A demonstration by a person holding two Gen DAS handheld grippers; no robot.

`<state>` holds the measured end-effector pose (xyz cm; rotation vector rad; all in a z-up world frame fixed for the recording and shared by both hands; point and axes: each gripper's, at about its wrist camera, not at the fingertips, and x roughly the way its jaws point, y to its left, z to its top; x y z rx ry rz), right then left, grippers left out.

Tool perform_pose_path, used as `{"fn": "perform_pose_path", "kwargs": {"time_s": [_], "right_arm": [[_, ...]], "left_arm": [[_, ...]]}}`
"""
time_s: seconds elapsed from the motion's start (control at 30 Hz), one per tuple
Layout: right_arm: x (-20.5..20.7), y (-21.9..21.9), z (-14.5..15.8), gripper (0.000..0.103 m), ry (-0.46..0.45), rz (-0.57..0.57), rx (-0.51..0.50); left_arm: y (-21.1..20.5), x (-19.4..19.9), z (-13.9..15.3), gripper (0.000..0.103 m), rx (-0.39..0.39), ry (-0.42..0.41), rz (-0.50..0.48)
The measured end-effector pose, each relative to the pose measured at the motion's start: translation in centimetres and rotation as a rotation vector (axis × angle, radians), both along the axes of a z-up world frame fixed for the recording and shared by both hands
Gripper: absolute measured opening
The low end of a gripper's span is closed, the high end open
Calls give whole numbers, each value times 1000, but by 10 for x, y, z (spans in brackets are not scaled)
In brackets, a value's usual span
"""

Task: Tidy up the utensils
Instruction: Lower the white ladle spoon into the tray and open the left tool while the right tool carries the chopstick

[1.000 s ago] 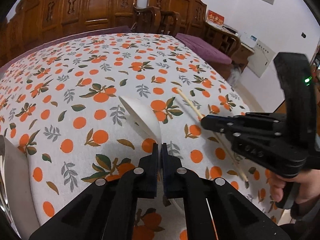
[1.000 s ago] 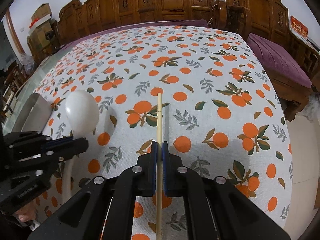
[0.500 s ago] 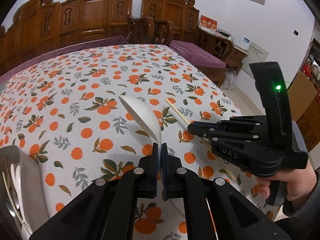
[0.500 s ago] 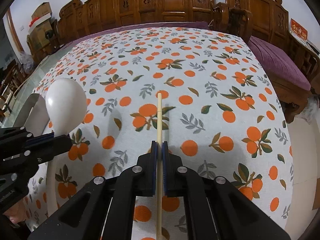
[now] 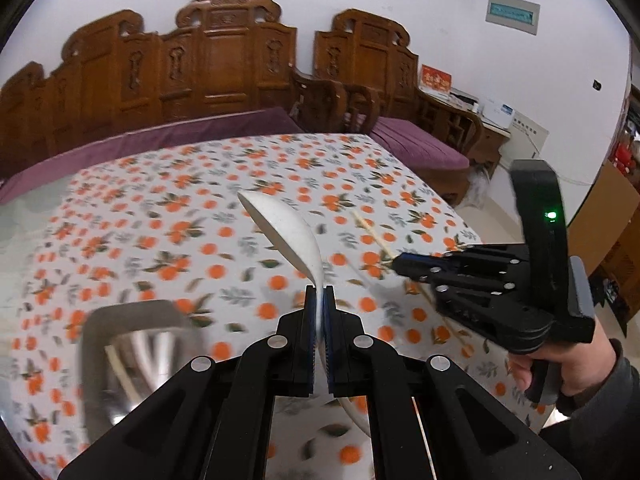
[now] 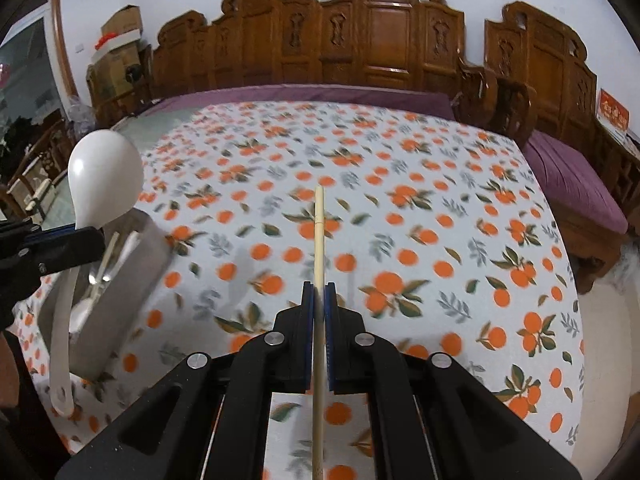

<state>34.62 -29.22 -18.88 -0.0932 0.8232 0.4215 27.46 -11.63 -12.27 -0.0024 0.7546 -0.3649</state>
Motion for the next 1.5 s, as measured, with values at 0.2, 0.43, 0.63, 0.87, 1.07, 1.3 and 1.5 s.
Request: {"fn": "perform_pose_path", "kwargs": {"time_s": [0.2,0.43,0.63,0.87,1.07,1.3,1.5], "right_arm": [[-15,29,13,6,-35,39,5],[-31,63,24,6,-59,98,22],[-45,89,31,6,-72,159,35],[-58,110,35,6,-79,203,42],[-66,123,35,6,-78,219,48],[-69,131,35,6,-75,214,61],[-66,133,34,6,-59,202,98]], "left_arm": [[51,-11,7,3,54,-11,53],[91,-10,-9,3,98,32,94],[115,-13,-36,3,114,99,120],[137,-15,-61,3,94,162,162],[139,-13,-76,3,100,188,179],[136,-12,-79,4,102,193,173],[138,-13,-73,16,104,173,182]]}}
